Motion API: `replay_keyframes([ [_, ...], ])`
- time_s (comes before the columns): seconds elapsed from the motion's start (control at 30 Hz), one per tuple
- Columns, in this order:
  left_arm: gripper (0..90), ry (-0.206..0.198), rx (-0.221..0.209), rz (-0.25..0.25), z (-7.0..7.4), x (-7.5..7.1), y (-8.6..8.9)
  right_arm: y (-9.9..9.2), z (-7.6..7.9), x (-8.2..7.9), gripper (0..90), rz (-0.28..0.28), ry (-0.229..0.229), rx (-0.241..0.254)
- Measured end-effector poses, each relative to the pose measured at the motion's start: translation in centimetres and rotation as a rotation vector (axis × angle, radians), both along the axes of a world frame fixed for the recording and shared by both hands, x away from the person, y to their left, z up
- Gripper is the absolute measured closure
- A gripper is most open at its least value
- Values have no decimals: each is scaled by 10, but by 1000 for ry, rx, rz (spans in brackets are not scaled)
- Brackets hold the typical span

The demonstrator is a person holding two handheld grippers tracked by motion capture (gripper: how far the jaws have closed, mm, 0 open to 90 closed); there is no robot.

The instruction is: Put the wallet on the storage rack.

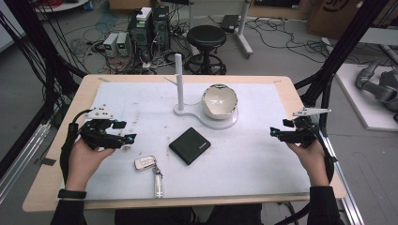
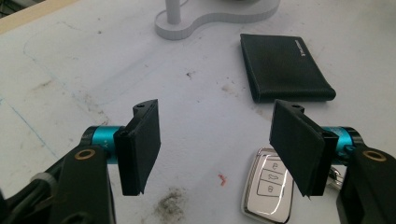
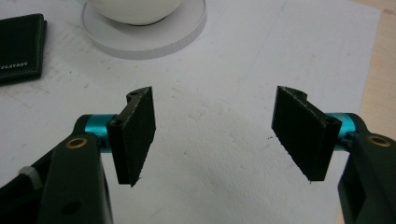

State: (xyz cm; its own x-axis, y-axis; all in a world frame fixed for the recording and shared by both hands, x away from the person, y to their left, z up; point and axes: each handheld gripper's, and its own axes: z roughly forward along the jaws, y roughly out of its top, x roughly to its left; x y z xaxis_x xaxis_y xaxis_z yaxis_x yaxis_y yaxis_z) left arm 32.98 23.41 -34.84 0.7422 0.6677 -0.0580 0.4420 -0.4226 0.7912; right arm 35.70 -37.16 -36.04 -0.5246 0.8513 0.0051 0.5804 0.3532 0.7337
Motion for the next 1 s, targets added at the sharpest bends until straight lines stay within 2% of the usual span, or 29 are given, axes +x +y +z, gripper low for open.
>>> replay_keyframes([
  [0.23, 335, 29, -2, -21, -7, 5, -11, 0, -4, 1, 311, 0, 13, -7],
  [0.5, 335, 74, -2, -72, -18, 12, -33, 1, -4, 0, 312, 6, 15, -11],
  [0.6, 336, 102, -5, -100, -24, 15, -44, 1, -6, 0, 312, 5, 18, -11],
  [0.63, 337, 130, -10, -104, -28, 17, -52, 1, -6, 0, 312, 6, 21, -15],
  [0.7, 338, 145, -11, -105, -30, 18, -56, 1, -6, 0, 312, 6, 20, -17],
  [0.8, 353, 199, -25, -85, -35, 21, -68, 2, -6, 0, 312, 11, 16, -19],
  [0.83, 354, 229, -39, -76, -40, 22, -78, 2, -6, 0, 312, 11, 16, -19],
  [0.9, 367, 239, -42, -71, -42, 22, -83, 2, -6, 0, 312, 14, 16, -20],
  [0.97, 386, 280, -60, -18, -51, 25, -94, 3, -7, 0, 312, 14, 14, -20],
  [1.0, 391, 280, -60, -18, -51, 25, -94, 3, -7, 1, 312, 19, 13, -22],
])
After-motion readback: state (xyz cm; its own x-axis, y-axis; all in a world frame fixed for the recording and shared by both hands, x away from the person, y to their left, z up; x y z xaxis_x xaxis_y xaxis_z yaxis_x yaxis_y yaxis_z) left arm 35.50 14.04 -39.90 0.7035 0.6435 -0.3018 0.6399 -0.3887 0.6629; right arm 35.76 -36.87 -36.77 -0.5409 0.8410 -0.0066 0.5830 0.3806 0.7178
